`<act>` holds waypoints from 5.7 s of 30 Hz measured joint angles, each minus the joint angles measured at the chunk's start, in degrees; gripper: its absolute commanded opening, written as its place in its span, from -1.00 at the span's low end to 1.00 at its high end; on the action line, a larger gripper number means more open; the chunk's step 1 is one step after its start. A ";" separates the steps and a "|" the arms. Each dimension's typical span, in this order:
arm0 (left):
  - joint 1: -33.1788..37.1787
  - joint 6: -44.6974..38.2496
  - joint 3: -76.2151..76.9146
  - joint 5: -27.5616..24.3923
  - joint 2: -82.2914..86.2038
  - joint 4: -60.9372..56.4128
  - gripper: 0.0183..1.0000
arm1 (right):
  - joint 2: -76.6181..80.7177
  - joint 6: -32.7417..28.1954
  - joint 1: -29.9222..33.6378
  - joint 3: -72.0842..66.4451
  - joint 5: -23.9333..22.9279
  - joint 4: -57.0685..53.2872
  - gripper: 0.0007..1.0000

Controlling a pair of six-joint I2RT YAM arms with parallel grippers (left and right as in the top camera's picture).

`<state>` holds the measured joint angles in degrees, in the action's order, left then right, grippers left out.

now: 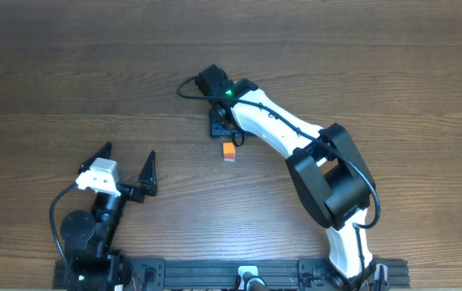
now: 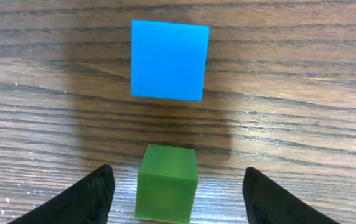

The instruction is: Stack Cubes

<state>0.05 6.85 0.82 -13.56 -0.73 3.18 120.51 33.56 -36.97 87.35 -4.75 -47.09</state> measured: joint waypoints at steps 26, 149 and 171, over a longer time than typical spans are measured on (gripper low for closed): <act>0.00 0.00 0.00 0.02 0.00 0.00 1.00 | 1.07 -0.63 -0.96 0.00 0.02 1.49 -0.36; 0.00 0.00 0.00 0.02 0.00 0.00 1.00 | -12.35 6.75 -6.19 0.83 1.14 -15.85 -0.97; 0.00 0.00 0.00 0.02 0.00 0.00 1.00 | -12.37 6.73 -6.19 -0.15 0.66 -13.88 -0.97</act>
<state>0.05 6.85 0.82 -13.54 -0.73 3.18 108.14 40.29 -43.16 87.20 -4.10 -60.97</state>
